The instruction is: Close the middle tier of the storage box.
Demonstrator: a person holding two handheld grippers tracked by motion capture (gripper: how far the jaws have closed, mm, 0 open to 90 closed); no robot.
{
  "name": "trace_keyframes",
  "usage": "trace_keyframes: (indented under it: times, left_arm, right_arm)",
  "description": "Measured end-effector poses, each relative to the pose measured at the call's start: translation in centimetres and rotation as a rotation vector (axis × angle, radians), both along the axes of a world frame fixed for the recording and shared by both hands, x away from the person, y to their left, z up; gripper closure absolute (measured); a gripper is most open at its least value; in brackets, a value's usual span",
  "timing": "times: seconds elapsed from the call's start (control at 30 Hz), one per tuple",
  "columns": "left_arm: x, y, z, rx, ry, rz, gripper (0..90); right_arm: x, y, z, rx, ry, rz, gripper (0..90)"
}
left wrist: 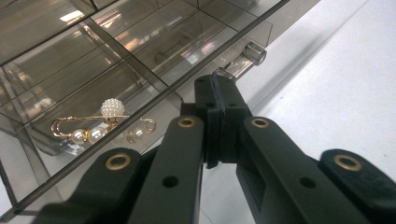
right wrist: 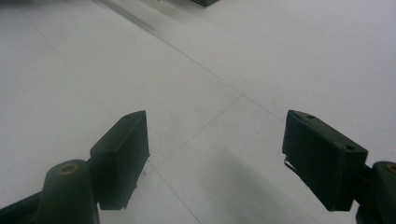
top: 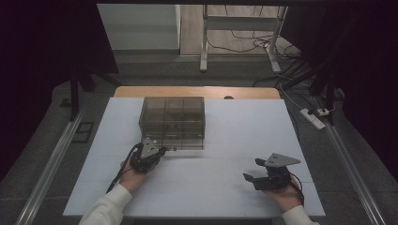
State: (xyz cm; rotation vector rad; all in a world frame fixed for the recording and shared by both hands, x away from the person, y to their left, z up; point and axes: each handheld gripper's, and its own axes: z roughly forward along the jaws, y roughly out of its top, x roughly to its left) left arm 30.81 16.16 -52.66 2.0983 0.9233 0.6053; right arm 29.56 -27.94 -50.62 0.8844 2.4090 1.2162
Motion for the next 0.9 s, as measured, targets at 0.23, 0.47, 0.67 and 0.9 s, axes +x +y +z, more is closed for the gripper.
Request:
trace_keyframes:
  times: [0.23, 0.47, 0.67, 0.9]
  left_arm:
    - [1.1, 0.1, -0.2, -0.012, 0.001, 0.025, 88.1]
    - [2.0, 0.2, -0.3, -0.022, -0.003, 0.038, 88.1]
    - [2.5, 0.2, -0.4, -0.028, -0.009, 0.05, 88.1]
    - [3.3, 0.0, -0.1, -0.037, -0.013, 0.058, 88.1]
  right_arm:
    - [0.0, -0.1, 0.0, 0.002, 0.002, 0.002, 22.2]
    - [0.0, 0.0, 0.0, -0.003, 0.005, -0.001, 21.6]
    - [0.1, 0.0, -0.1, -0.011, 0.015, 0.002, 20.9]
    - [0.2, 0.0, -0.1, -0.013, 0.016, 0.001, 20.8]
